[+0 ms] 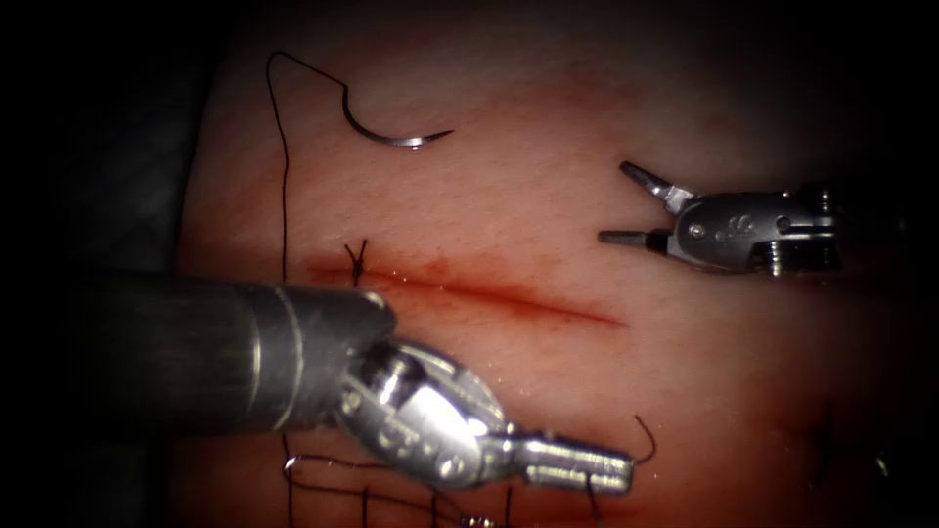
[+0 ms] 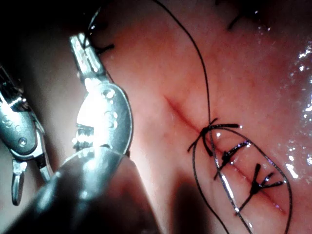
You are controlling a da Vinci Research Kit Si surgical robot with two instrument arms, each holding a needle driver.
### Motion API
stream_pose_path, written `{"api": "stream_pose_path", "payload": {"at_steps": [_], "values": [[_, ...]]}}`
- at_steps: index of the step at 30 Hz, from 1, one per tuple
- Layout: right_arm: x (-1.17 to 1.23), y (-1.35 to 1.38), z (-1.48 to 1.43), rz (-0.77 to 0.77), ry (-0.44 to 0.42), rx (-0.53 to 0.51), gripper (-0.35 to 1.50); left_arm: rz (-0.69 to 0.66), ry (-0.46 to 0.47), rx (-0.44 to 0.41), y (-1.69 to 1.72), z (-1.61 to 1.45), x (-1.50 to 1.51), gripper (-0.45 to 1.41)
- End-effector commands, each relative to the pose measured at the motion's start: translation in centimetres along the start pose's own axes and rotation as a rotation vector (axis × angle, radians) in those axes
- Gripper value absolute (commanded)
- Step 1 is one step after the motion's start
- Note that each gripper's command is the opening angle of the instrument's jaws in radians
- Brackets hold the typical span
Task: Wound Closure
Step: With the left, set the suture down.
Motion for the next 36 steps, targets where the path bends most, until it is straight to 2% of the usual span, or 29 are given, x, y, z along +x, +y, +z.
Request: {"api": "stream_pose_path", "payload": {"at_steps": [1,4,5,6,7,8,11,14,18,20,22,23,25,26,27,32,34,36], "values": [[0.00,-0.06,0.10,0.000,0.005,0.000,1.46,-0.003,0.008,-0.006,0.04,0.11,-0.11,-0.45],[0.01,-0.10,0.14,-0.002,0.004,0.002,1.46,-0.033,0.021,-0.038,0.17,0.34,-0.25,-0.45],[0.01,-0.12,0.16,-0.002,0.005,0.004,1.46,-0.082,0.020,-0.057,0.24,0.44,-0.31,-0.40],[0.02,-0.13,0.17,-0.003,0.007,0.008,1.46,-0.157,0.012,-0.074,0.30,0.49,-0.36,0.12],[0.02,-0.16,0.19,-0.005,0.007,0.013,1.46,-0.205,0.003,-0.094,0.36,0.54,-0.39,0.52],[0.02,-0.17,0.20,-0.006,0.007,0.014,1.46,-0.249,-0.025,-0.112,0.41,0.56,-0.42,0.81],[0.03,-0.23,0.26,-0.009,0.009,0.024,1.46,-0.383,-0.138,-0.080,0.42,0.52,-0.45,1.16],[0.04,-0.28,0.31,-0.012,0.012,0.030,1.46,-0.408,-0.232,-0.025,0.38,0.35,-0.40,1.28],[0.05,-0.37,0.39,-0.016,0.016,0.039,1.46,-0.425,-0.330,0.013,0.28,0.07,-0.26,1.19],[0.06,-0.41,0.42,-0.019,0.015,0.044,1.46,-0.437,-0.351,0.014,0.25,-0.08,-0.19,1.16],[0.07,-0.45,0.44,-0.021,0.019,0.051,1.46,-0.451,-0.363,0.009,0.23,-0.27,-0.10,1.04],[0.07,-0.48,0.46,-0.023,0.018,0.055,1.46,-0.456,-0.364,0.007,0.22,-0.37,-0.06,0.93],[0.08,-0.50,0.47,-0.024,0.013,0.060,1.46,-0.463,-0.366,0.002,0.20,-0.59,0.01,0.56],[0.08,-0.51,0.48,-0.025,0.011,0.061,1.46,-0.468,-0.371,0.004,0.19,-0.69,0.04,0.42],[0.08,-0.51,0.48,-0.025,0.013,0.063,1.46,-0.468,-0.379,0.007,0.17,-0.77,0.06,0.37],[0.10,-0.53,0.50,-0.024,0.017,0.065,1.46,-0.482,-0.437,-0.007,0.13,-1.10,0.05,0.34],[0.11,-0.57,0.48,-0.027,0.014,0.076,1.46,-0.486,-0.507,-0.013,0.13,-1.31,-0.05,0.34],[0.11,-0.58,0.47,-0.028,0.015,0.081,1.46,-0.488,-0.536,-0.010,0.13,-1.43,-0.13,0.36]]}}
